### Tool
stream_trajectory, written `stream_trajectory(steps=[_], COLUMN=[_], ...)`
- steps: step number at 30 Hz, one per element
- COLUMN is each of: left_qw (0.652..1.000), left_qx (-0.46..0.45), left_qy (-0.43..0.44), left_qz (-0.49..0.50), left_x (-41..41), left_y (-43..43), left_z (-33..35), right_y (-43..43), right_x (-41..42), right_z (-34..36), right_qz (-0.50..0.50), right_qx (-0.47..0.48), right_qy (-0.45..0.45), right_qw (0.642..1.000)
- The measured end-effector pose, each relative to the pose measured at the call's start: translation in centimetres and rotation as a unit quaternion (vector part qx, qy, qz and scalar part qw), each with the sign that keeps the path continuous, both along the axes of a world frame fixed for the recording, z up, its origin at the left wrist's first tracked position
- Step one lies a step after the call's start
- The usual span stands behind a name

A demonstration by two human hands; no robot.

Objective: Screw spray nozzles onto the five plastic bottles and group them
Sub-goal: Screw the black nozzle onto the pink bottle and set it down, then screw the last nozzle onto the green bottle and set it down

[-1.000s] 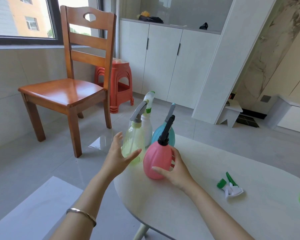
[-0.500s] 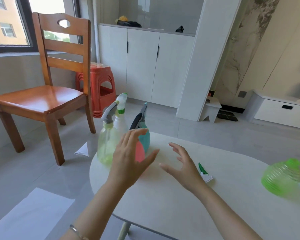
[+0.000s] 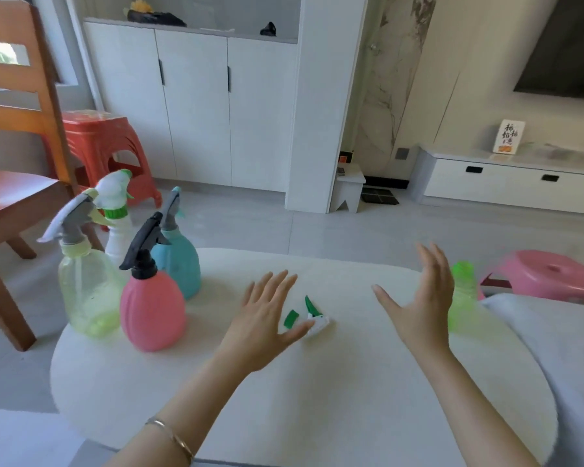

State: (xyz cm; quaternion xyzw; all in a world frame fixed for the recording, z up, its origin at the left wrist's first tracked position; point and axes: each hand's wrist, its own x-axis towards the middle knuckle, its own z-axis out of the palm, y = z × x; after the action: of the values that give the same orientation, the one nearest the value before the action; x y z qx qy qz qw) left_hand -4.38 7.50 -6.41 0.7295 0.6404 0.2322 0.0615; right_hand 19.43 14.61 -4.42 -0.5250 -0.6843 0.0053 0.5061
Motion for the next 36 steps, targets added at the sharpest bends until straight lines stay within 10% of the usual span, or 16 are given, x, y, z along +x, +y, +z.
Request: stream_trajectory(steps=[10, 25, 36], left_qw=[0.999, 0.992, 0.956], left_qx=[0.019, 0.023, 0.04], left_qy=[-0.039, -0.119, -0.289], left_qz=[-0.022, -0.022, -0.031], left_x=[4.2, 3.9, 2.5], left_y=[1.8, 0.7, -0.4], left_z=[-0.6, -0.2, 0.3], right_y=[4.9, 5.0, -2.9], right_x=[9.1, 7.4, -5.9], right_z=[-3.6, -4.3, 1.7], right_qz=[-0.06, -0.095, 0.313], right_qx=[-0.141, -0.177, -0.369], right_qy=[0.257, 0.215, 0.275], right_qw=[0.954, 0.956, 0.831])
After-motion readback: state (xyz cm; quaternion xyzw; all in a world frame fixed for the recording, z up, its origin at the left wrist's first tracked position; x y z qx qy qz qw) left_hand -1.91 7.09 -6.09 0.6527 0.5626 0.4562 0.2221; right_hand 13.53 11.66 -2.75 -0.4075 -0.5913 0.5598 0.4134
